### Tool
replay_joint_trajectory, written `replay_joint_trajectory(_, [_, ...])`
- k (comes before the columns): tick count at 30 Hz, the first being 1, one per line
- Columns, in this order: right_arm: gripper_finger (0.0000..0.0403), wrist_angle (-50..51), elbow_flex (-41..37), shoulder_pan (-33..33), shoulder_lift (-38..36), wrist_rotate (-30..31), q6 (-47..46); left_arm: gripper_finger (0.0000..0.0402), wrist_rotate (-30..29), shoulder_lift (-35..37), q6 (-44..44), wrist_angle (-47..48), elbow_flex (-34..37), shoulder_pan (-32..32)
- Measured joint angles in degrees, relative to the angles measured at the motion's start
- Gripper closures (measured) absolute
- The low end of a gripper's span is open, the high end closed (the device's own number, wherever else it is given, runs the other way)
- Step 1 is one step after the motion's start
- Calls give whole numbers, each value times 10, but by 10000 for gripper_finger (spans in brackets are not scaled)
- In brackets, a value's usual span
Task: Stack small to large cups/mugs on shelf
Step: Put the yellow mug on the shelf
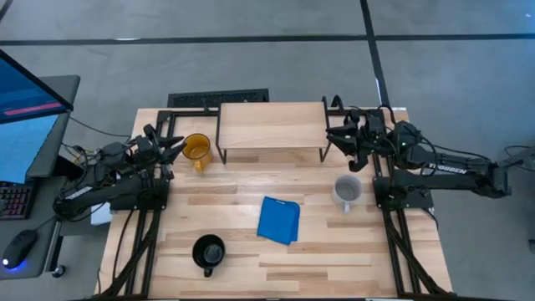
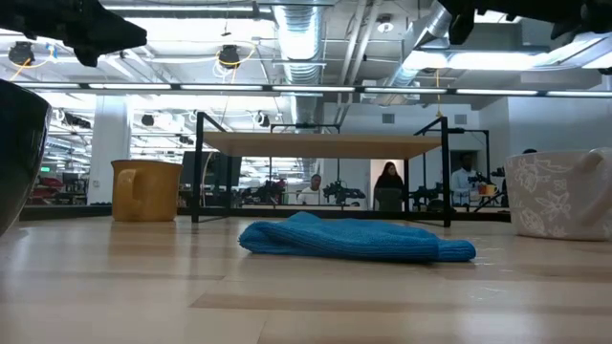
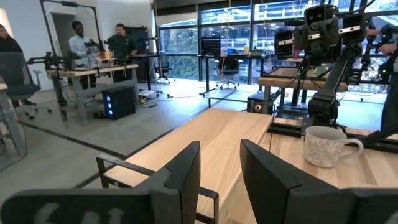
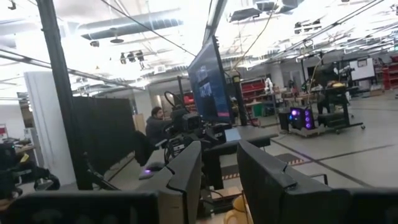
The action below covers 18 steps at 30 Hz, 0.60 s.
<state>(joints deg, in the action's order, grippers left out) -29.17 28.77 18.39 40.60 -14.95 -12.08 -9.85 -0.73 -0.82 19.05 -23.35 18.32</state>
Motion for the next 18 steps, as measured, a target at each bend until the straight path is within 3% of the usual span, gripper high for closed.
replay_joint_trajectory(18, [276, 0, 0, 0, 0, 0, 0, 297, 0, 0, 3, 0, 0, 0])
